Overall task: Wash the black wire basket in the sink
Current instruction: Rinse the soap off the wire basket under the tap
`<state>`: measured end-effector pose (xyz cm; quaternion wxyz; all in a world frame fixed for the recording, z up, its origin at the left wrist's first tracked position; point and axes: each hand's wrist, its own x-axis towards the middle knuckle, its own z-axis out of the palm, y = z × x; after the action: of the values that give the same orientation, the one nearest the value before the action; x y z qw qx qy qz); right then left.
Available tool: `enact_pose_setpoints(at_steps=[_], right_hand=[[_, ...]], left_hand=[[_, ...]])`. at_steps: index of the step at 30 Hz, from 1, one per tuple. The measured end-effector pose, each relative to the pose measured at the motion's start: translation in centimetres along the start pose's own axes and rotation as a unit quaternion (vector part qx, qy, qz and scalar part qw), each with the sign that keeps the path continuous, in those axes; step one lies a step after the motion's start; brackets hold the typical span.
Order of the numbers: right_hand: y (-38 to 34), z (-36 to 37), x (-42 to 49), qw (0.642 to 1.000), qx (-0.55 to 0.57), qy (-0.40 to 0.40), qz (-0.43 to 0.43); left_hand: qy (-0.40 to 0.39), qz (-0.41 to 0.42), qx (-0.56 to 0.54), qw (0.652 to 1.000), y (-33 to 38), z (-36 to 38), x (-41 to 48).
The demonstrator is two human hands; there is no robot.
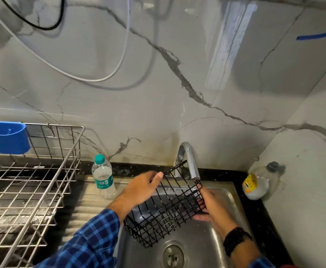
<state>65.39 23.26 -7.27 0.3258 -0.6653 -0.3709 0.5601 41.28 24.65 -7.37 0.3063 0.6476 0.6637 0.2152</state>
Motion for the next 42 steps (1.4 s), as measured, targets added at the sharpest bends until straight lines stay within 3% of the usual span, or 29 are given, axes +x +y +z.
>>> enact_pose_setpoints(at_steps=[2,6,9,11,13,16,19,23,27,29,33,37,38,40,41,42], right_hand=[[0.4,0.6,0.2,1.0,0.002,0.002,-0.001],[0.4,2.6,0.2,0.989,0.106,0.104,0.009],[0.3,4.2,-0.6,0.972,-0.014,0.181,-0.147],[1.2,5.0,-0.4,0.92,-0.22,0.214,-0.242],[1.8,5.4,-0.5,0.841,-0.411,0.219,-0.276],[1.4,5.0,-0.9,0.757,-0.547,0.136,-0.33],[0.7,3.0,0.1,0.721,-0.588,0.06,-0.362],[-0.7,1.4,1.8,0.714,-0.579,0.101,-0.381],[-2.0,0.3,2.9,0.673,-0.561,0.119,-0.468],[-2.6,0.1,3.1,0.671,-0.57,0.132,-0.456],[-2.6,-0.5,3.3,0.739,-0.462,0.22,-0.438],[-1.3,-2.1,3.2,0.762,-0.364,0.279,-0.457],[-0.8,-2.3,3.1,0.768,-0.344,0.286,-0.458],[0.1,-2.3,2.6,0.767,-0.303,0.296,-0.482],[0.5,-2.2,2.3,0.764,-0.285,0.295,-0.499],[0.7,-2.0,2.0,0.761,-0.273,0.289,-0.513]], left_hand=[[-0.073,-0.013,-0.069,0.995,0.2,0.4,-0.2],[-0.07,0.012,-0.059,0.996,1.8,1.8,-0.5],[-0.09,0.009,-0.056,0.994,3.3,3.9,-0.9],[-0.076,-0.003,-0.095,0.993,4.0,4.8,-1.0],[-0.058,-0.017,-0.151,0.987,4.1,5.3,-1.0],[-0.056,-0.026,-0.175,0.983,4.1,5.3,-1.6],[-0.084,-0.031,-0.212,0.973,4.1,5.3,-2.2],[-0.107,-0.013,-0.187,0.976,3.8,5.0,-1.9],[-0.151,0.037,-0.125,0.98,4.5,3.8,-2.3],[-0.156,0.064,-0.051,0.984,4.6,2.9,-2.1],[-0.21,0.063,-0.002,0.976,3.4,-0.1,-2.3],[-0.187,-0.08,-0.136,0.97,0.4,-0.8,-3.0],[-0.177,-0.154,-0.202,0.951,-0.5,-0.6,-3.0],[-0.211,-0.287,-0.373,0.857,-2.0,0.2,-2.5],[-0.231,-0.318,-0.442,0.806,-2.3,0.6,-2.4],[-0.231,-0.335,-0.479,0.778,-2.3,1.0,-2.5]])
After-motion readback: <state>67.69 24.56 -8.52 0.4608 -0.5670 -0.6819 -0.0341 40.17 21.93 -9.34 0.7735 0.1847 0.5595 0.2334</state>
